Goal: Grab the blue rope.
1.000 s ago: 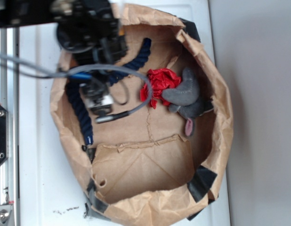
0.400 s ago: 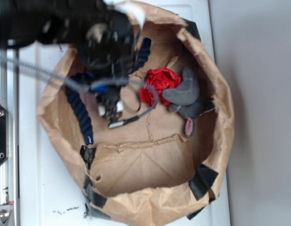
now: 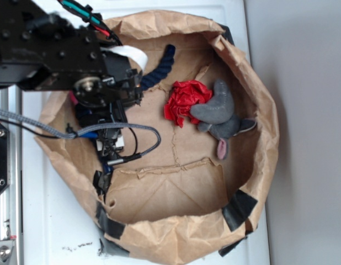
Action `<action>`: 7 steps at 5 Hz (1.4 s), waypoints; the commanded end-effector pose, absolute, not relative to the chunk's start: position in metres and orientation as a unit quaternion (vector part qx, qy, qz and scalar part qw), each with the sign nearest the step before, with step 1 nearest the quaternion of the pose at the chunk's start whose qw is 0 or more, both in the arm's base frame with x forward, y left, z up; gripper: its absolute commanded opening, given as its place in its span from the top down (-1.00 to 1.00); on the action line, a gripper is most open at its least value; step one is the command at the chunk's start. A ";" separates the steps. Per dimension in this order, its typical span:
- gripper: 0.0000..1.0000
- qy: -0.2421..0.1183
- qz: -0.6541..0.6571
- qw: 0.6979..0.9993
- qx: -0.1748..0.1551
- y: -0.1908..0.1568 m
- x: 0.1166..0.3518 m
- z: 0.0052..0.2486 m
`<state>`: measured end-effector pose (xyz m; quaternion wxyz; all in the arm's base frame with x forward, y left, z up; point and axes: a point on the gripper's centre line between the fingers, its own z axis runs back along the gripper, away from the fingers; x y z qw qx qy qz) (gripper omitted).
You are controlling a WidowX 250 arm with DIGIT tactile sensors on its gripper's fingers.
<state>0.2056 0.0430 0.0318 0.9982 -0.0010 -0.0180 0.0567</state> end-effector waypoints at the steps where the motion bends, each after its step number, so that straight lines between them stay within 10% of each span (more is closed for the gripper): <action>1: 1.00 -0.007 0.081 0.997 0.013 0.039 0.212 0.022; 7: 1.00 -0.091 0.037 0.994 -0.056 0.048 0.258 0.161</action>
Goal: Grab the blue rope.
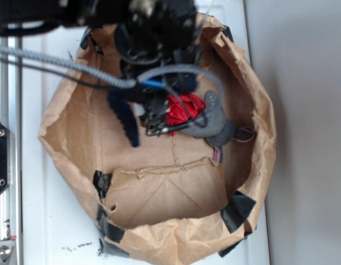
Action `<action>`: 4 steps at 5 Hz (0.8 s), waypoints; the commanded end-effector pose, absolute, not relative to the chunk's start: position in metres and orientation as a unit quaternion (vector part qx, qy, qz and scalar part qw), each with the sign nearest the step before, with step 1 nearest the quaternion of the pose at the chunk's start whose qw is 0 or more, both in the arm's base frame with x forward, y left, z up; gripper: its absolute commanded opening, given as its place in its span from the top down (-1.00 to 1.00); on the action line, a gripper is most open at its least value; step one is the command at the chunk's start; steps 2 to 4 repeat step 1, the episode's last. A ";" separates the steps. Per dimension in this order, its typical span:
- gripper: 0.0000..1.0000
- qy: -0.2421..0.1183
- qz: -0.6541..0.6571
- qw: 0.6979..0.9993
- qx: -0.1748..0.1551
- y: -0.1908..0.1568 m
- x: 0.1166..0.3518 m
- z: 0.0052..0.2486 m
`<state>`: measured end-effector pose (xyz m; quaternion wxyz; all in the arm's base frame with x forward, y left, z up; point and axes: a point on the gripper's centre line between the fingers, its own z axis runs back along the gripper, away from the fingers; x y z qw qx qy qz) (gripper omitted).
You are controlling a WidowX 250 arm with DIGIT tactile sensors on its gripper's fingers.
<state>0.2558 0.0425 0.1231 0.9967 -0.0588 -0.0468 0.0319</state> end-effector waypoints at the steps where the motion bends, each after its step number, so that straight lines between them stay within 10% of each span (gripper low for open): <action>1: 1.00 -0.082 0.023 0.996 -0.027 0.047 0.254 0.164; 4: 1.00 -0.082 0.023 0.996 -0.027 0.047 0.254 0.164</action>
